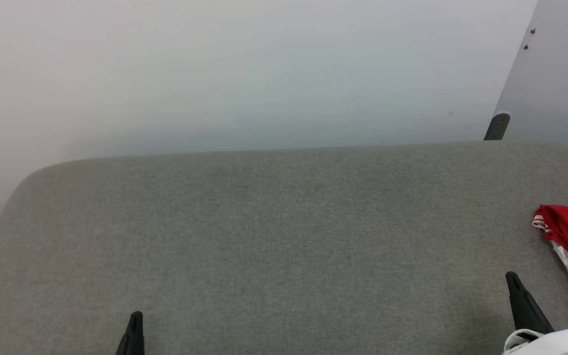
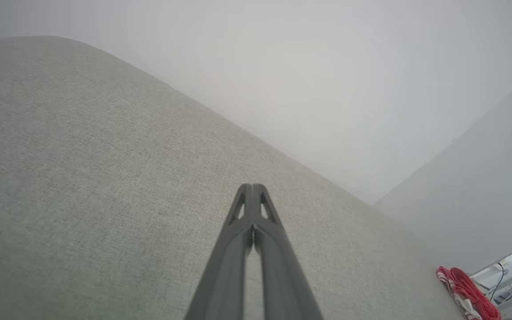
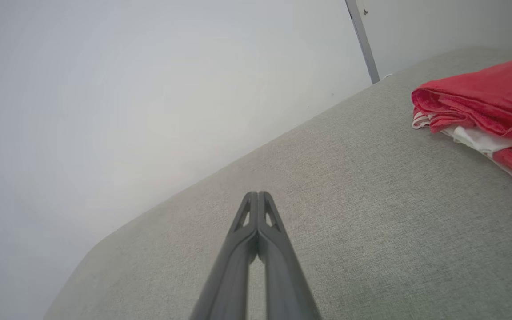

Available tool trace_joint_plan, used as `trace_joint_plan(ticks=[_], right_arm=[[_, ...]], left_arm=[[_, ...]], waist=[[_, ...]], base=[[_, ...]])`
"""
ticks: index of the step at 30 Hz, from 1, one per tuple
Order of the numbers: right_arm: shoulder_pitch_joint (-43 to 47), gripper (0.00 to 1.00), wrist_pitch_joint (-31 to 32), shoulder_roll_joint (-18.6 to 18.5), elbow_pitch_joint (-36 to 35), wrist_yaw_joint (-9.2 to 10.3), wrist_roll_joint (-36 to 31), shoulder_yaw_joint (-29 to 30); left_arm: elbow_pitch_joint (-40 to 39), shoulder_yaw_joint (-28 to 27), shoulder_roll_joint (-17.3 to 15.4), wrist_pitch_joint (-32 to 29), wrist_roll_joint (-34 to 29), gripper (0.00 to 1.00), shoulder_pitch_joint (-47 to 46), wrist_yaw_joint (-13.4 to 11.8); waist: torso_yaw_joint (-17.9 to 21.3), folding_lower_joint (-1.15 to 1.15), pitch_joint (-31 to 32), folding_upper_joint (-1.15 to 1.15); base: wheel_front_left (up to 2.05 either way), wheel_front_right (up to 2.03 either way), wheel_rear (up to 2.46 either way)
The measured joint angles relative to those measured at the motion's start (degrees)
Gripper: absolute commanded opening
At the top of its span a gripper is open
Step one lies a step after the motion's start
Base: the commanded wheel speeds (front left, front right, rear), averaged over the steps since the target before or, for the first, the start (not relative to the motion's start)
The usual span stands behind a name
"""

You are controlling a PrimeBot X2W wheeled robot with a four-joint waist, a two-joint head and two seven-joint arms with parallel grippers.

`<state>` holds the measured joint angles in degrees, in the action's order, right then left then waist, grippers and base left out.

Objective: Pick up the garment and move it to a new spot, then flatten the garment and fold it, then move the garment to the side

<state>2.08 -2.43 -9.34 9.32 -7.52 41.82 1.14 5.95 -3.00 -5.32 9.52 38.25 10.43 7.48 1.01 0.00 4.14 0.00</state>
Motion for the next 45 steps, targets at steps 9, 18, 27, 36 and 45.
trace_joint_plan(ticks=[9,18,27,36,45], right_arm=[[-0.8,0.00,1.1,0.8,0.6,0.00,6.6,0.6],[-1.8,0.00,2.2,1.5,1.2,0.00,12.5,1.4],[-2.8,0.00,3.2,2.3,1.6,0.01,18.2,2.0],[-3.8,0.00,4.1,2.9,2.2,0.01,23.0,2.4],[-4.2,0.00,5.0,3.5,2.6,0.01,27.7,2.9]], left_arm=[[0.9,-0.1,0.0,-1.9,7.3,0.00,-2.2,0.0],[2.0,-0.4,0.2,-3.5,14.0,0.00,-4.0,0.0],[2.7,-0.5,0.3,-5.2,20.0,0.00,-5.8,0.0],[3.7,-0.8,0.5,-6.8,25.6,0.00,-7.3,0.0],[4.4,-1.0,0.7,-8.1,30.5,0.00,-8.9,0.0]], waist=[[-0.1,0.00,-0.4,0.00],[-0.2,0.00,-0.8,0.00],[-0.3,0.00,-1.1,0.00],[-0.4,0.00,-1.5,0.00],[-0.4,0.00,-1.9,0.00]], base=[[0.00,0.00,0.00],[0.00,0.00,0.00],[0.00,0.00,0.00],[0.00,0.00,0.00],[0.00,0.00,0.00]])
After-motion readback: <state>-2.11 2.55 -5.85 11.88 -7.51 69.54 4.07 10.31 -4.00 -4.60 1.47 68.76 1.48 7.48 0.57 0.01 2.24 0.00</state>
